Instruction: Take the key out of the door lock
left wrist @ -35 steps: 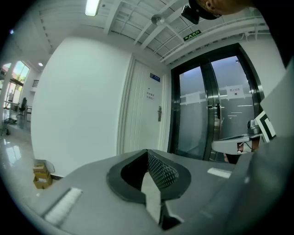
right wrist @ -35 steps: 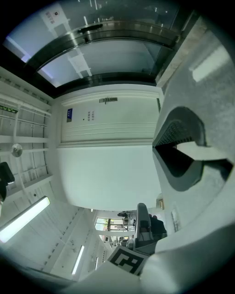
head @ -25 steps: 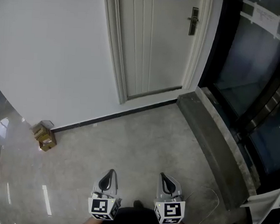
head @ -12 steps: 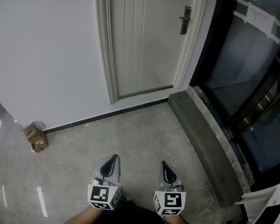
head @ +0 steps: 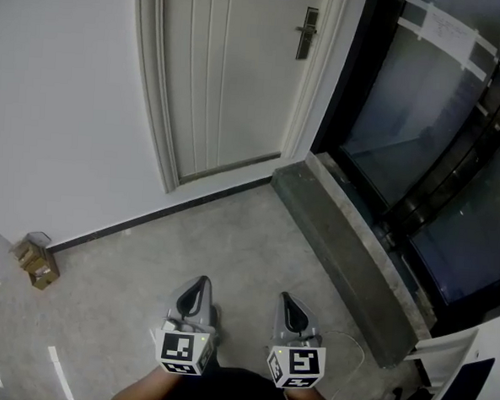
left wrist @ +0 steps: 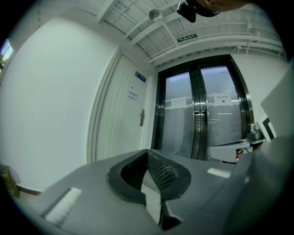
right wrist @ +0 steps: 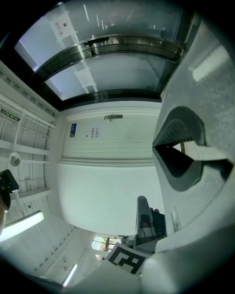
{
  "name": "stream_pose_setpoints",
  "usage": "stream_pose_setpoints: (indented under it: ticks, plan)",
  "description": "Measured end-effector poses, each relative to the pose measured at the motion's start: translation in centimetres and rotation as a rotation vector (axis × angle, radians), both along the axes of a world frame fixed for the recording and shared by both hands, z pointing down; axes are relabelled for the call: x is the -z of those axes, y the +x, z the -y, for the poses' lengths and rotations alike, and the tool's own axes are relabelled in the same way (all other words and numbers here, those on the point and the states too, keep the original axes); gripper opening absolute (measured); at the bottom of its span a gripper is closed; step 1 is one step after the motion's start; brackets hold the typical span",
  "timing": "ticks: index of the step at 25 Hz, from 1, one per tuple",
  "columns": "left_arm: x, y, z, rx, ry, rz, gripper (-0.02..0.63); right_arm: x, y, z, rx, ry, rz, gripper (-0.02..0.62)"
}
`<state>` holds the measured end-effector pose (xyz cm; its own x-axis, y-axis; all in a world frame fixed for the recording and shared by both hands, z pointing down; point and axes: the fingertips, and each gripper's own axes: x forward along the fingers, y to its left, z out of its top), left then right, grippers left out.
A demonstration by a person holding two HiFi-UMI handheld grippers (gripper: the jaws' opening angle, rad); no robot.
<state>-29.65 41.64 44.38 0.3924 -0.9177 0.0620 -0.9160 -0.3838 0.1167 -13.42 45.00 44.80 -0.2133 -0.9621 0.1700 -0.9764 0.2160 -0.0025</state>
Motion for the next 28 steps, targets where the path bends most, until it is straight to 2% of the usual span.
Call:
stream_pose_setpoints:
  ticks: [6,12,17,22,28]
  plan:
    - [-0.8,0.1,7.5,-0.043,-0.02,0.009,0.018,0.4,-0.2,7.6,-0.037,-0.006,-0.014,-0.009]
    - [-0.3,-0.5,16.8,-0.082,-0.025,-0.017,0.018,2.1,-0.2,16.0,-0.095,0.004,-0.011,-0.009]
    - [0.1,-1.1,23.2,-0.116,-0.011,-0.041,0.018,3.3,-0.4,20.7,-0.144,0.015,-0.031,-0.009]
    - [0.5,-1.0,26.5,-0.122,-0.005,-0.067,0.018,3.8,-0.2,23.6,-0.16,0.014,-0.065,-0.009]
    - [0.5,-1.0,29.3,-0.092,0.001,-0.07,0.018,3.2,-0.8,27.2,-0.113,0.006,-0.057,-0.009]
